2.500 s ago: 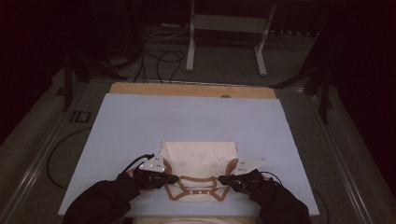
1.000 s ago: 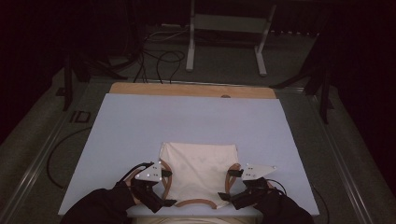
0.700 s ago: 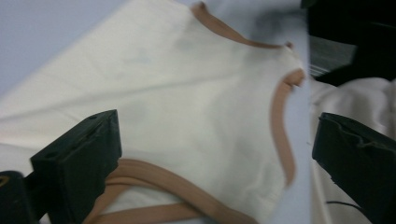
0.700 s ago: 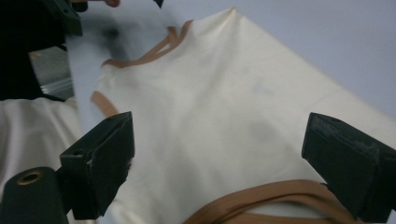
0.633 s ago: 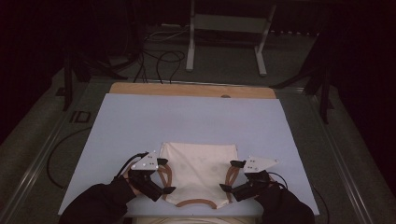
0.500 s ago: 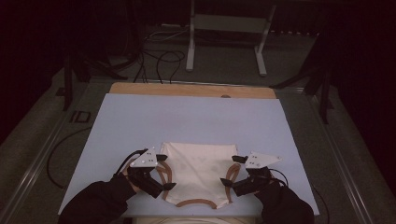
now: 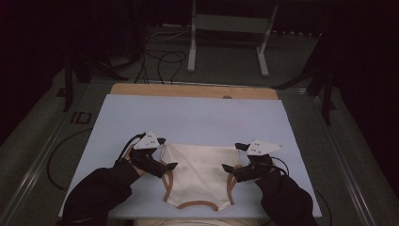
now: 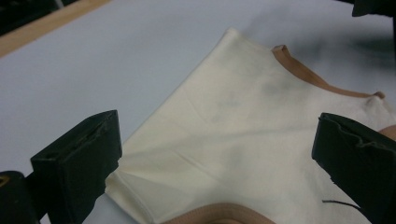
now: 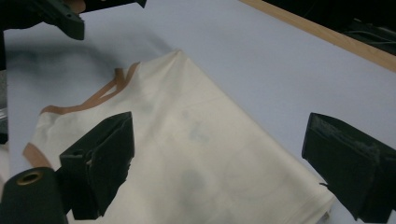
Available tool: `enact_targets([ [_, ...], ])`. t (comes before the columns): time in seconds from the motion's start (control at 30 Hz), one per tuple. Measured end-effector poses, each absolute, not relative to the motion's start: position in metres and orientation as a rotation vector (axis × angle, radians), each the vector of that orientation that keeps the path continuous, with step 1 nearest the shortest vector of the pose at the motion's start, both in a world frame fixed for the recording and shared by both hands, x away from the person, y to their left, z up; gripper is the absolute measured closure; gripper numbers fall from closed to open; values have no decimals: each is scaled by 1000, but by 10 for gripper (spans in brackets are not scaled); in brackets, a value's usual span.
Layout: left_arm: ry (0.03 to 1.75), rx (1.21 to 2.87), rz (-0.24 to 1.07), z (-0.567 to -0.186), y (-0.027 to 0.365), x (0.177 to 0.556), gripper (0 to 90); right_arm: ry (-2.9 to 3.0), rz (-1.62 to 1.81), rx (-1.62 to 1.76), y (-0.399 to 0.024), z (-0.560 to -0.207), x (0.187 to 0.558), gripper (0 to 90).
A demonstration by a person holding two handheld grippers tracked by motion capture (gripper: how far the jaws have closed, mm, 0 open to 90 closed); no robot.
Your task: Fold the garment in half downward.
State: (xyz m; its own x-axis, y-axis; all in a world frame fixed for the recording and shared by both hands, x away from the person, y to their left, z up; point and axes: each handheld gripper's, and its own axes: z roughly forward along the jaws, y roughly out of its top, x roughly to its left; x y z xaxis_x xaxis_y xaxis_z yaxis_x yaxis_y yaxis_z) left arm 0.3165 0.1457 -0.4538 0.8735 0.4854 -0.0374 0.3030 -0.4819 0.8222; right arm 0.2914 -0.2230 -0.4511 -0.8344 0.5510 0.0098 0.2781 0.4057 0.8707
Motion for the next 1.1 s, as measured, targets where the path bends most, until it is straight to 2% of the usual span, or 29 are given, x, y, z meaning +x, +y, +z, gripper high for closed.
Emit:
enact_targets([
  [0.2,653,2117,243,-462,149,337,24,2370,1410,746,-223,-454,303,91],
  [0.4,769,2113,270,-478,155,352,205,2375,1406,780,-223,-460,305,91],
  [0.43,765,2117,279,-481,156,352,255,2378,1399,770,-224,-461,305,91],
  [0.47,754,2105,277,-482,156,352,411,2383,1392,774,-224,-462,305,91],
  [0.5,755,2088,274,-485,157,353,518,2382,1392,782,-223,-462,304,91],
  [0.57,777,2082,269,-488,158,357,683,2385,1390,779,-224,-464,305,91],
  [0.63,785,2080,238,-491,158,361,801,2387,1393,784,-224,-464,305,91],
  [0.73,786,2111,214,-498,154,365,890,2394,1388,774,-223,-465,304,91],
  [0.97,846,2250,234,-514,151,373,899,2403,1391,782,-224,-469,304,91],
  [1.1,875,2252,265,-516,156,375,899,2407,1384,782,-224,-470,304,91],
])
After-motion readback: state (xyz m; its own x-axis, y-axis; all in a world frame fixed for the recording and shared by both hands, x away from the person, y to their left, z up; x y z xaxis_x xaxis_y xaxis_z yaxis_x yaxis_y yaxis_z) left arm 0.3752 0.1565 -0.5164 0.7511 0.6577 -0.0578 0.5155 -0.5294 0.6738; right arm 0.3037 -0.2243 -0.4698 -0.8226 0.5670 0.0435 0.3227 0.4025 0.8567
